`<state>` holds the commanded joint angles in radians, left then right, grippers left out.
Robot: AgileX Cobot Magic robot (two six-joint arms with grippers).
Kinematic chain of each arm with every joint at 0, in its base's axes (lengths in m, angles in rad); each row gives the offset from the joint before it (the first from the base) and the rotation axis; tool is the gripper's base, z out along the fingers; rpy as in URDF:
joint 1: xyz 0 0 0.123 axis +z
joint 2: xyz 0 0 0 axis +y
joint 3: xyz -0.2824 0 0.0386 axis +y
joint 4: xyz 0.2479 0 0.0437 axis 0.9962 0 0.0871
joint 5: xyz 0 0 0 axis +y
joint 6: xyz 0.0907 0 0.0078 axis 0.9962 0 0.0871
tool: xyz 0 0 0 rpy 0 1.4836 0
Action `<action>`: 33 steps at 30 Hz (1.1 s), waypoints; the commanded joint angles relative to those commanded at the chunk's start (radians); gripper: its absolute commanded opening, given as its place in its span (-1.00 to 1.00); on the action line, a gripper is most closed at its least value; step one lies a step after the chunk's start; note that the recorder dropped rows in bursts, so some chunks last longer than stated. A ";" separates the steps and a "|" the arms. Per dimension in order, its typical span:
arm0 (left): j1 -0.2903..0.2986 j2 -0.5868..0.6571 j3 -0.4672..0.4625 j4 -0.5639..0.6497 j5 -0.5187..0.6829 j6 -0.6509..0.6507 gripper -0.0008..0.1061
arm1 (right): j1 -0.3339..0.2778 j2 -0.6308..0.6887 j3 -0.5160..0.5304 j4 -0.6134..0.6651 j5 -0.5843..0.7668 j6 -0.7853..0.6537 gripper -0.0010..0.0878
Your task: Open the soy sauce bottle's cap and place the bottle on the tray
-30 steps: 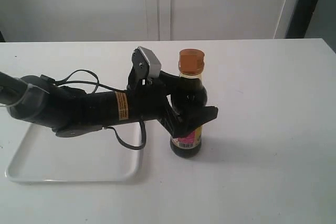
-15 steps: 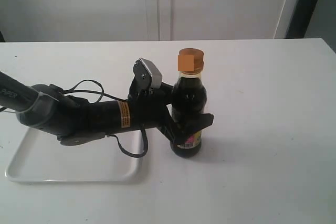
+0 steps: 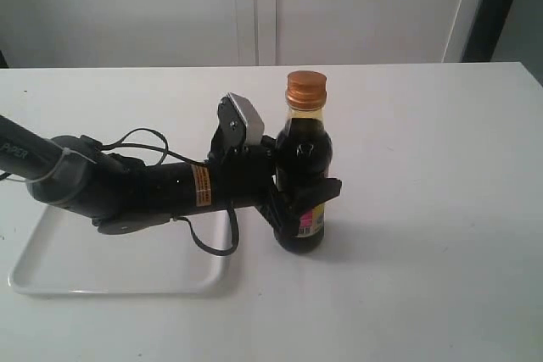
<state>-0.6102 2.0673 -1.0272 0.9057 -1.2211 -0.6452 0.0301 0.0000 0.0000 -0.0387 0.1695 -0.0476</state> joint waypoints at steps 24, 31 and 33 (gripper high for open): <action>0.000 0.000 0.000 0.052 0.000 0.089 -0.99 | 0.000 0.125 -0.177 0.039 -0.350 0.426 -0.98; 0.000 0.000 0.000 0.052 0.000 0.089 -0.99 | 0.027 0.335 -0.284 -0.099 -0.350 0.426 -0.98; 0.000 0.000 0.000 0.052 0.000 0.089 -0.99 | 0.037 0.401 -0.308 -0.112 -0.350 0.426 -0.98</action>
<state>-0.6102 2.0673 -1.0272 0.9577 -1.2211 -0.5562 0.0672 0.4008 -0.3076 -0.1509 -0.1809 0.3787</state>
